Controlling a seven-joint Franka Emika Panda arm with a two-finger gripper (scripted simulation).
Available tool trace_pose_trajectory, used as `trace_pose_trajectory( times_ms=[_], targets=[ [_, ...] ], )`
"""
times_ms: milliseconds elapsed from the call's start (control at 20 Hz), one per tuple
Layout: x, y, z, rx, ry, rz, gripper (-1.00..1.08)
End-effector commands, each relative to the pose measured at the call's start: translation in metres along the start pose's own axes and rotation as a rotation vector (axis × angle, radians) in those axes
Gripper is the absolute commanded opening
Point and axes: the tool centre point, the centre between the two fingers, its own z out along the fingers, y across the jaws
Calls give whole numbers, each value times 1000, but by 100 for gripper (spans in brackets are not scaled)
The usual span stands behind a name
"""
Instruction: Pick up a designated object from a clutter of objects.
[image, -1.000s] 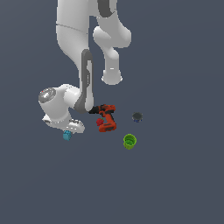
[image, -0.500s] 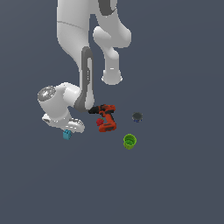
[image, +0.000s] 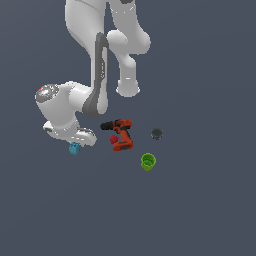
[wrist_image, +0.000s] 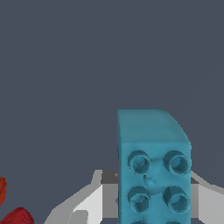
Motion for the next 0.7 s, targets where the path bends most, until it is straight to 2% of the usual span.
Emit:
trace_pose_trajectory(
  times_ms=[0,650],
  targets=[
    [1,-4,-24,0,2,0,-100],
    [6,-29,-171,-3,2,1,-100]
  ],
)
